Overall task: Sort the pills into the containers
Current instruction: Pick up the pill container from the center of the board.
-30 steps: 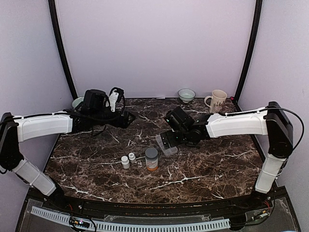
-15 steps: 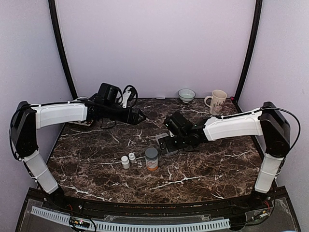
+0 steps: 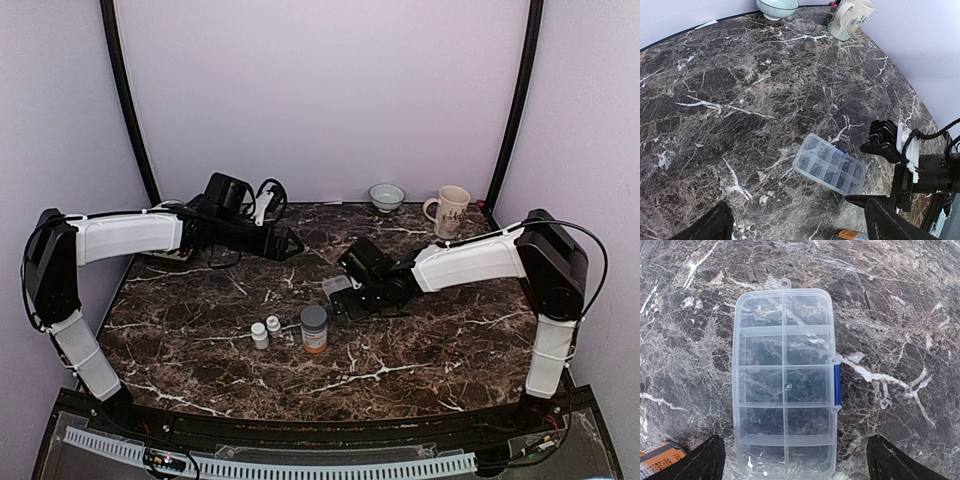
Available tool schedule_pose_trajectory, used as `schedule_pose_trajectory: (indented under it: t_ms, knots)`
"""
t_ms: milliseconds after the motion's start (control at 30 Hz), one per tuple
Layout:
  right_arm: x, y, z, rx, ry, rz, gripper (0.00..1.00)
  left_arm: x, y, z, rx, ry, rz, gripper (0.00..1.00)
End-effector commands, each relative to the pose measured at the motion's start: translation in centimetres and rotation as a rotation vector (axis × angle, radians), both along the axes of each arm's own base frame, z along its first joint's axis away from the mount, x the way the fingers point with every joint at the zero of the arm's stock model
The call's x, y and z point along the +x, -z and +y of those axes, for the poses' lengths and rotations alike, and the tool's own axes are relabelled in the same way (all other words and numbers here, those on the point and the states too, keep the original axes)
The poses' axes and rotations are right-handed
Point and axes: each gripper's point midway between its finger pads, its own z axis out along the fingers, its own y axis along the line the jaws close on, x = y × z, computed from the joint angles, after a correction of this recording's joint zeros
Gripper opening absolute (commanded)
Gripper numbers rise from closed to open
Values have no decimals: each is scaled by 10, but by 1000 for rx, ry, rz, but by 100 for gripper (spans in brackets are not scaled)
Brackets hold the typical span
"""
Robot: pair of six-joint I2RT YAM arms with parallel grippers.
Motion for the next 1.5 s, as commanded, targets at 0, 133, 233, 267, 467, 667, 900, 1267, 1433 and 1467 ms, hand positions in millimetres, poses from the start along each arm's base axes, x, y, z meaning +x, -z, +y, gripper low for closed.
schedule_pose_trajectory:
  t_ms: [0,133,233,267,467,667,900,1267,1433,1467]
  knots:
    - [9,-3,11,28,-15,-4,100,-1,-8,-5,-11,13,-7,94]
    - [10,4,13,12,-26,8,100,0,-8,-5,-9,12,-10,94]
    - [9,8,13,4,-29,14,99,1,-9,-5,-9,12,-13,94]
    - [9,9,13,0,-31,18,98,1,-9,-6,-9,12,-12,94]
    - [7,19,13,-17,-47,40,85,3,-9,-4,-3,1,-14,93]
    - [5,22,16,-14,-62,51,69,3,-8,-3,5,-3,-16,94]
    - [5,19,17,-9,-77,54,48,4,-7,-3,5,-8,-16,94]
    - [13,-2,23,15,-89,4,23,6,-2,-9,-5,3,9,94]
    - [17,-16,23,29,-87,-27,18,6,0,-11,-12,6,22,94]
    - [18,-20,24,33,-87,-36,16,6,0,-11,-14,7,25,94]
